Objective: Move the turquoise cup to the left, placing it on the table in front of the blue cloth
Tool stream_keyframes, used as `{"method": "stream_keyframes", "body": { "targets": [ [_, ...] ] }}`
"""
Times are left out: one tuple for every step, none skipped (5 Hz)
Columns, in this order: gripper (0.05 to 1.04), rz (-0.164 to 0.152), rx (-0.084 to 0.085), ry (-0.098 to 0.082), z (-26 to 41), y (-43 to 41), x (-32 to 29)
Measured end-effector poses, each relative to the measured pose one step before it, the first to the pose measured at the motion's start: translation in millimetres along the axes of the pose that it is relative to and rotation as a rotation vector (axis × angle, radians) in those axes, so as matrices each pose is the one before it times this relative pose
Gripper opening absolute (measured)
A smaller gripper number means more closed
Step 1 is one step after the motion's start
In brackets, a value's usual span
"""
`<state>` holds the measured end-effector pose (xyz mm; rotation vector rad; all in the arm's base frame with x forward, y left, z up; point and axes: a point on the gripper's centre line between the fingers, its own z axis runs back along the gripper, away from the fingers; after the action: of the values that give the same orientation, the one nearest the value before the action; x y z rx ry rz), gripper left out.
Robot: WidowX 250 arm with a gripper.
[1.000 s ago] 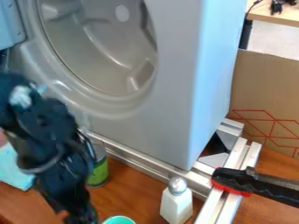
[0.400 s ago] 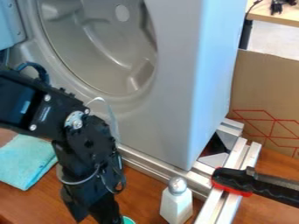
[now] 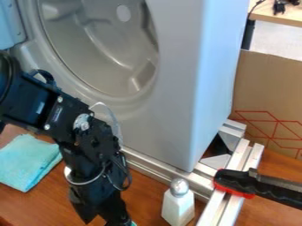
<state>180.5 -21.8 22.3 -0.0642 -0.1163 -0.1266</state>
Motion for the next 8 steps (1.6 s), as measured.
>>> {"method": "stream_keyframes", "body": {
  "targets": [
    [0.938,0.0100,-0.0083,0.0153,-11.48,-0.54,-1.38],
    [0.648,0.0034,-0.0186,-0.0055,-4.15,-2.57,-2.67],
    [0.355,0.0159,-0.0457,-0.0217,-1.91,-0.20,-6.89],
    [0.154,-0.0036,-0.0206,-0.0167,7.38,-0.22,-3.30],
    [0.093,0.0179,-0.0113,-0.0786,28.34,6.77,2.28],
    [0.092,0.0581,0.0230,-0.0771,24.81,15.02,-0.70],
    [0.092,0.0802,0.0491,0.0131,8.71,35.06,-1.87],
    [0.092,0.0622,0.0322,0.0152,-6.51,35.00,5.18]
  ]
}}
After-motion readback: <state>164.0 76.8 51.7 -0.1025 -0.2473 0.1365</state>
